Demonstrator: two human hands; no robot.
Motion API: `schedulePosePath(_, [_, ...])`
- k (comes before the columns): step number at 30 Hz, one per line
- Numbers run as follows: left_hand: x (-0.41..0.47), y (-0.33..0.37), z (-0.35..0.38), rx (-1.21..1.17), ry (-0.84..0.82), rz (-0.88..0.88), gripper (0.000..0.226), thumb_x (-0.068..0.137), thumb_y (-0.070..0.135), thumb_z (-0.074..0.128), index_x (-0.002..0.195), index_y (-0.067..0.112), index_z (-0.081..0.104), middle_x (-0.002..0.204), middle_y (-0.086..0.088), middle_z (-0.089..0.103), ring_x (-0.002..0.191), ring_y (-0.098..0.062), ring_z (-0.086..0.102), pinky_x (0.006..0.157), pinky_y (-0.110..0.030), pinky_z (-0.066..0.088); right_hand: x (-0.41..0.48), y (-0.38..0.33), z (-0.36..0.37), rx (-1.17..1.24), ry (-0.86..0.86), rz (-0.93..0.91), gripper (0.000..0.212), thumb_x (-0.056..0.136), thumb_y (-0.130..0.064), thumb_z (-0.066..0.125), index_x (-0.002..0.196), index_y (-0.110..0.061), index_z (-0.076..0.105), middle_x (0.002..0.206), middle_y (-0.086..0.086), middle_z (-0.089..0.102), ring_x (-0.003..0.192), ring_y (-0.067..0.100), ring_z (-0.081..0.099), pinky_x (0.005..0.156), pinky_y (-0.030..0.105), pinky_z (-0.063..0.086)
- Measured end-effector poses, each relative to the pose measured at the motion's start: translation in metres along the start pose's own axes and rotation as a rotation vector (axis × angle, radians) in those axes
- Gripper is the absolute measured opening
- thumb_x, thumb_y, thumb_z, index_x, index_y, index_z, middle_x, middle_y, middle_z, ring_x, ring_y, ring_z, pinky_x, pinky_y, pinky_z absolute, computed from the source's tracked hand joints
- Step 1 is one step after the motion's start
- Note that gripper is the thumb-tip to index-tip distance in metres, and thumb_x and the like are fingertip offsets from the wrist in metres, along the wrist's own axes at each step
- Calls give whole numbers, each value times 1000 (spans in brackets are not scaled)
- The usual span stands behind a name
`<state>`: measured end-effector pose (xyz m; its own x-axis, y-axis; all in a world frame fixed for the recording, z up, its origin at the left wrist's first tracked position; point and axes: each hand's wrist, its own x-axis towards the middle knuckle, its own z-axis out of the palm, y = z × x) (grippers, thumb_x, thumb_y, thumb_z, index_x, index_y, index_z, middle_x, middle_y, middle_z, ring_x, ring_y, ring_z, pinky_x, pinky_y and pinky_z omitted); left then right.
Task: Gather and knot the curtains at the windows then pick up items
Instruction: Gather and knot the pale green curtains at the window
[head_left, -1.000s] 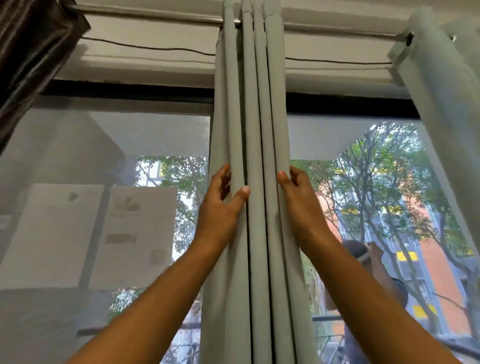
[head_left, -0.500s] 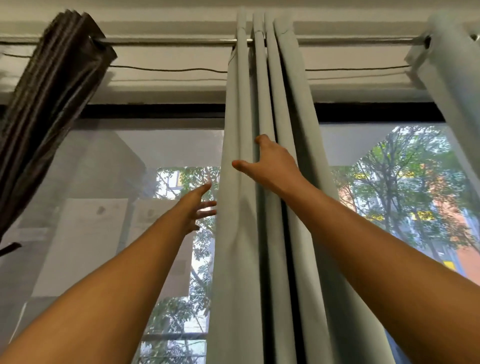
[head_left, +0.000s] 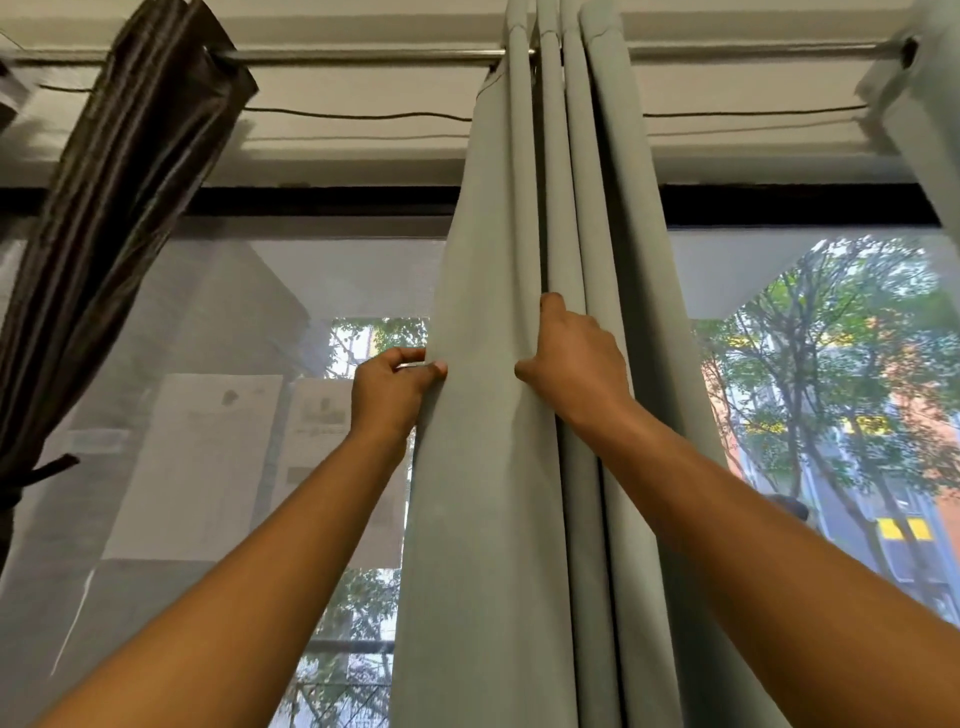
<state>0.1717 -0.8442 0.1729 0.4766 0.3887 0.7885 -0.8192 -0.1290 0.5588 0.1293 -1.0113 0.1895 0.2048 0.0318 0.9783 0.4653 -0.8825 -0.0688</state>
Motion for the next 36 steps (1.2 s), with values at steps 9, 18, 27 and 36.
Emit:
schedulePosePath(9, [-42, 25, 10, 253, -108, 319, 26, 80, 19, 76, 106, 16, 70, 91, 1, 73, 82, -8, 69, 80, -34, 58, -53, -11, 14, 183, 46, -62, 39, 91, -13, 53, 129, -17, 47, 120, 5, 58, 103, 23, 58, 81, 26, 44])
schedulePosePath(18, [-85, 1, 8, 222, -240, 196, 31, 79, 18, 77, 108, 10, 68, 90, -9, 74, 84, -19, 72, 79, -39, 59, -85, 7, 17, 448, -54, 147, 45, 85, -25, 66, 128, -21, 53, 115, 0, 65, 103, 17, 62, 89, 30, 49])
schedulePosePath(27, [-122, -31, -3, 189, -241, 119, 31, 78, 22, 77, 106, 11, 71, 85, -6, 75, 80, -17, 73, 80, -43, 59, -125, 14, 21, 442, -82, 154, 35, 88, -25, 61, 122, -20, 55, 102, -1, 64, 93, 18, 62, 88, 40, 52])
schedulePosePath(36, [-157, -68, -16, 133, -188, 43, 16, 78, 21, 78, 93, 25, 72, 87, -4, 76, 82, -16, 73, 80, -44, 59, -162, 15, 33, 453, -167, 174, 49, 86, -24, 64, 131, -19, 45, 123, 3, 57, 107, 18, 58, 92, 32, 50])
